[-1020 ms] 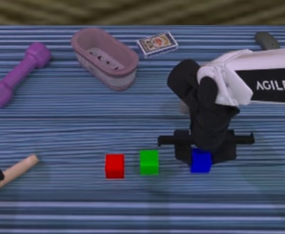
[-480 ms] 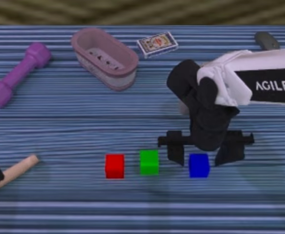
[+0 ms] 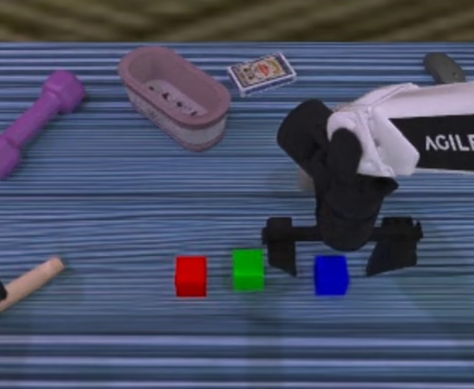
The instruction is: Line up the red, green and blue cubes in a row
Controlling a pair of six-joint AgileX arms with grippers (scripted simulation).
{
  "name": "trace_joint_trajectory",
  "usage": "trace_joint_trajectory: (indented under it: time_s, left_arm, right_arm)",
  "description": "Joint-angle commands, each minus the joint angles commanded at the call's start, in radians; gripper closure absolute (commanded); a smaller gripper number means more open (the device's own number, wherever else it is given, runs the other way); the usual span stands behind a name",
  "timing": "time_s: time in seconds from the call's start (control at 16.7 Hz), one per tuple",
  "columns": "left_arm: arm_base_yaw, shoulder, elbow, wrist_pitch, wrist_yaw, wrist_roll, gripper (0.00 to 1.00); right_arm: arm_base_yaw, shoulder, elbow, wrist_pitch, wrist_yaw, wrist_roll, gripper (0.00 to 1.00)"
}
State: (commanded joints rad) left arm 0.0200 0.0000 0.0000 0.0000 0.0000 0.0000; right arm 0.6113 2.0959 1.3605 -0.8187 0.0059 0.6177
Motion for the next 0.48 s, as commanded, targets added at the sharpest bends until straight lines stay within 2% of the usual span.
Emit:
trace_joint_trajectory:
  time_s: [0.24, 0.48]
  left_arm:
    - [0.000, 0.000, 0.000, 0.000, 0.000, 0.000, 0.00]
    - [0.000, 0.000, 0.000, 0.000, 0.000, 0.000, 0.00]
  right_arm:
    - [0.002, -0.016, 0.031, -0.042, 0.001, 0.000, 0.00]
    - [0.006, -0.075, 0.116, -0.202, 0.000, 0.000, 0.00]
